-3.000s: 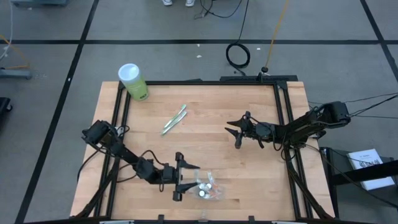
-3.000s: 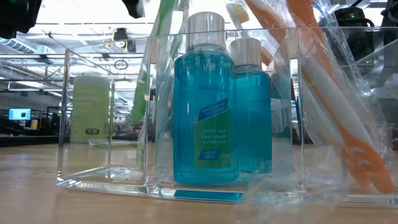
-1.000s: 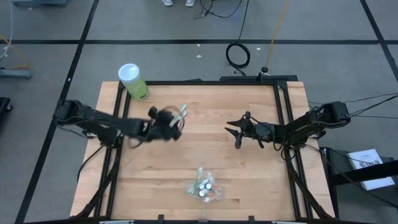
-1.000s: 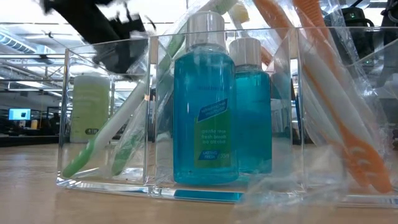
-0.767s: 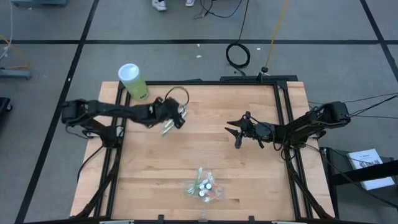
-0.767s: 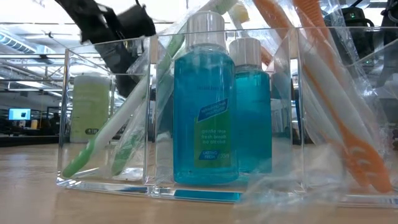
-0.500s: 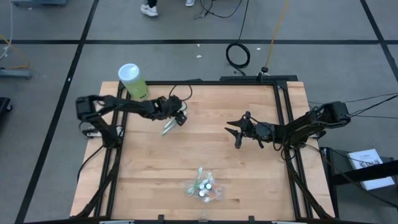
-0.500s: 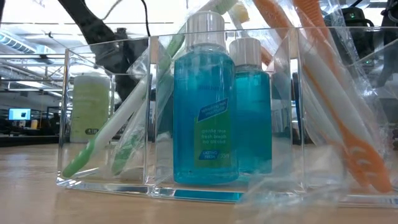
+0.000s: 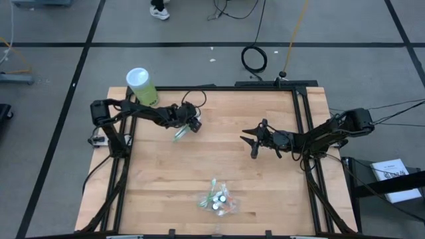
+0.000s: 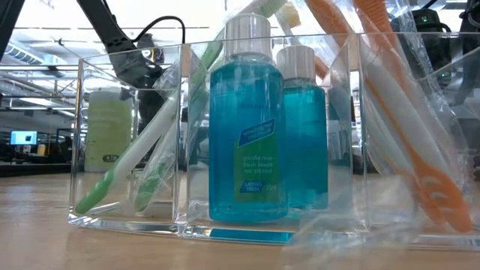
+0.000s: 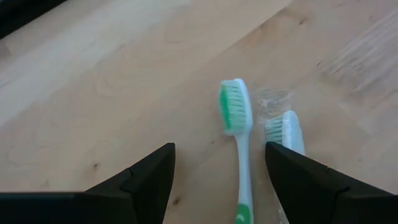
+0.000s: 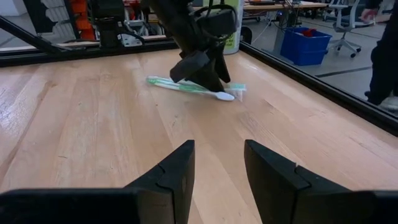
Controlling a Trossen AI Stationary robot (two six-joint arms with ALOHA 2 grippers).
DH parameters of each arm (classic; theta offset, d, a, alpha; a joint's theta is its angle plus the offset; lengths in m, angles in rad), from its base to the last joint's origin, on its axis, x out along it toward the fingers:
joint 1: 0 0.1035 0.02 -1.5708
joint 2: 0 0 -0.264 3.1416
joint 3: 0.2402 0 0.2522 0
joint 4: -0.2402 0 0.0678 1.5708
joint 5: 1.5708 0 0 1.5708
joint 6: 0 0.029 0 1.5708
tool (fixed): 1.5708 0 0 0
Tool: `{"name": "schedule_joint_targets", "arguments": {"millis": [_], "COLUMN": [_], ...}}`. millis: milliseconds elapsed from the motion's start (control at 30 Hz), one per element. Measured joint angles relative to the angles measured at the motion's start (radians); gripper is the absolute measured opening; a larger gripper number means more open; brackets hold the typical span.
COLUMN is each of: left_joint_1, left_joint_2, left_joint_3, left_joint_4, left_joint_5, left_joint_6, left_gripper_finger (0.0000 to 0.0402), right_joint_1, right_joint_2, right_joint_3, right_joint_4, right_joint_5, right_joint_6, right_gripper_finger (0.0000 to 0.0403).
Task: Pick & Place toothbrushing station
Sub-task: Put the green toothbrush into the transparent organizer
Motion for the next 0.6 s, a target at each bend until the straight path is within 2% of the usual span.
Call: {"name": "schedule_joint_targets", "arguments": {"millis": [233, 333, 433, 600], "left_joint_1": [0.012, 0.004, -0.018, -0.025], "left_joint_2": [0.0, -0.024, -0.049, -0.085], "left_joint_3": [0.0, -0.003, -0.004, -0.004], "left_joint_4": [-0.024, -0.011, 0.005, -0.028], "left_joint_5": [0.004, 0.085, 0.125, 0.007], "left_joint_6": [-0.006, 0.007, 0.031, 0.035], "left_gripper_finger": [0.0255, 0.0255, 0.0255, 0.0255], "right_joint_1": [0.0, 0.0, 0.0, -0.002], "right_joint_2": [0.0, 0.0, 0.0, 0.0], "right_joint_3": [0.0, 0.0, 0.0, 0.0], "right_joint_4": [-0.003, -0.007, -0.013, -0.017], "right_joint_5": [0.0, -0.001, 0.0, 0.0], "right_joint_6": [0.0, 0.0, 0.0, 0.0], "right_gripper_finger": [0.013, 0.013, 0.013, 0.013]}}
